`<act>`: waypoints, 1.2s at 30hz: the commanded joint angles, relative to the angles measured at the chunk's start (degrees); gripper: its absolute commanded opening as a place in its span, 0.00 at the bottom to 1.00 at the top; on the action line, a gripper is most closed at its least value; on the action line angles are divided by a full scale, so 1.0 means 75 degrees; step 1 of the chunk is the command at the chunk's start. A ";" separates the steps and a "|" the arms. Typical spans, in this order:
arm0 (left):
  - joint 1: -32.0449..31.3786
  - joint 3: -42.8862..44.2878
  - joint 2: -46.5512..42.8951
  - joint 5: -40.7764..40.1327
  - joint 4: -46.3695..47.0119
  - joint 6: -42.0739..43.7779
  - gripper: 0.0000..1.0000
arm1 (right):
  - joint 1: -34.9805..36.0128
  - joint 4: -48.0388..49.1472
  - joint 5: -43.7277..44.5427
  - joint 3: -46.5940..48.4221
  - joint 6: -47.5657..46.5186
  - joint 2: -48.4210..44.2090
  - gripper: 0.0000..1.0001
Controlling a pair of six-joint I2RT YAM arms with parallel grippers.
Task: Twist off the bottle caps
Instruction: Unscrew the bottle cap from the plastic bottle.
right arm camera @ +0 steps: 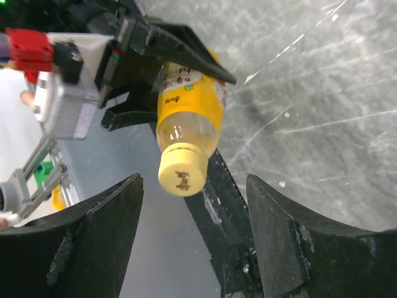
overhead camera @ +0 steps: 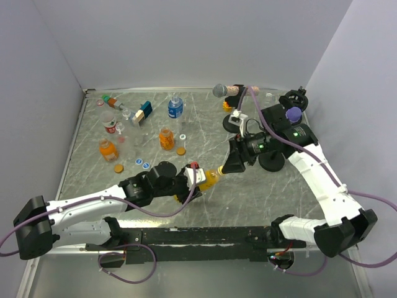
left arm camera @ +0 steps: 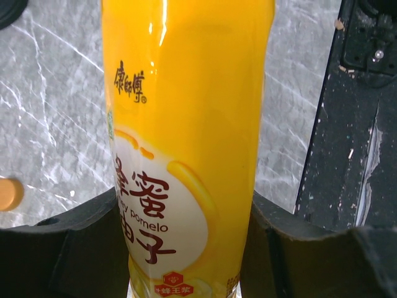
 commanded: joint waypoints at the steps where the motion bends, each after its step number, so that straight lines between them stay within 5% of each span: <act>1: 0.0006 0.0573 0.0024 -0.0059 0.0727 -0.0148 0.25 | 0.0398 -0.0313 0.0298 0.0291 -0.0027 0.0024 0.72; 19: 0.0006 0.0515 0.0025 0.0151 0.0727 -0.0113 0.25 | 0.0772 -0.0756 -0.0053 0.0665 -0.1265 0.0305 0.13; 22: 0.0017 0.0398 -0.0151 0.0432 0.0668 -0.0020 0.26 | 0.1030 -0.1014 -0.0288 0.0876 -0.2378 0.0282 0.10; 29: 0.0216 -0.0118 -0.0608 0.1498 0.0866 0.0086 0.26 | 0.1709 -0.1767 -0.0570 0.1042 -0.7252 -0.0314 0.10; 33: 0.0334 -0.0259 -0.0795 0.1687 0.0891 0.0028 0.26 | 0.2155 -0.0688 0.0144 0.0338 -0.8346 -0.0937 0.11; 36: 0.0357 -0.0306 -0.0889 0.1652 0.0855 0.0027 0.26 | 0.2203 -0.1119 0.0286 0.0863 -0.8230 -0.0470 0.11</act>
